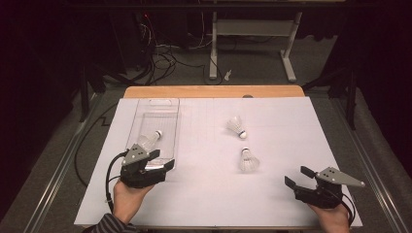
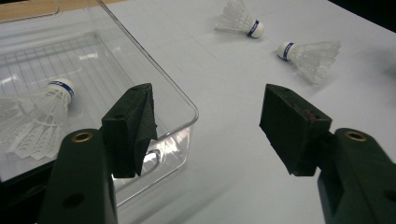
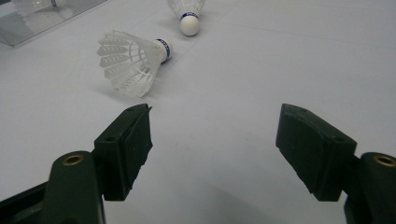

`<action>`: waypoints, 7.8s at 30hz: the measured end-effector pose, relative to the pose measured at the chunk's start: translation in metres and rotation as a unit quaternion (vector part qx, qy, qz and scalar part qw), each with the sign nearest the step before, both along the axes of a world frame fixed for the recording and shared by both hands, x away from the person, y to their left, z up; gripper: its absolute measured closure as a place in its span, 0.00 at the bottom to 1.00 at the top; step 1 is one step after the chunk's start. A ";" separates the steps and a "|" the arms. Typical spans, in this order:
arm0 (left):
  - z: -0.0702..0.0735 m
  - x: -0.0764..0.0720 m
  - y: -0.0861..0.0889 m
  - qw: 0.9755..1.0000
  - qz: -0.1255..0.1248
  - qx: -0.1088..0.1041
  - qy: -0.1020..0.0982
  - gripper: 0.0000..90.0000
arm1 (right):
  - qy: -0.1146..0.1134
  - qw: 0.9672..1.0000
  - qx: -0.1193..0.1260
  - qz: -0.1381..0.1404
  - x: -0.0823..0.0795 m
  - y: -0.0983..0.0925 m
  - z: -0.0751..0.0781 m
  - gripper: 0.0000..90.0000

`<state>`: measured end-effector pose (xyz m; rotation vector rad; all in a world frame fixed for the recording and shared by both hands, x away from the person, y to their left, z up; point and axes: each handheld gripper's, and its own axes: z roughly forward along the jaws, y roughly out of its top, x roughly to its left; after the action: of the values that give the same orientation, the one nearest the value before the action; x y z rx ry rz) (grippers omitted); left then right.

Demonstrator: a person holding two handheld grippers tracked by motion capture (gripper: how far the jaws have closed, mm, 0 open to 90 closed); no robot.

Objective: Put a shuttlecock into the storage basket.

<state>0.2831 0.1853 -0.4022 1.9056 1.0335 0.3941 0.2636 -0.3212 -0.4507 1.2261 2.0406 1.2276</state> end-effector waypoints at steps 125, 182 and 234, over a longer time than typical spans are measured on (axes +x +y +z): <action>-0.010 0.032 -0.110 0.995 -0.102 -0.016 0.017 0.42 | -0.006 1.000 0.001 0.000 -0.002 -0.003 0.001 0.30; -0.012 0.043 -0.159 0.989 -0.143 0.006 0.033 0.44 | -0.006 1.000 0.004 0.001 -0.002 -0.003 0.001 0.31; -0.012 0.065 -0.195 0.980 -0.151 0.064 0.111 0.48 | -0.008 1.000 0.004 0.002 -0.002 -0.004 0.001 0.31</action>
<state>0.3483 -0.0101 -0.4140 2.2199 0.8557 0.0750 0.2619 -0.3250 -0.4497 1.2132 2.0303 1.2443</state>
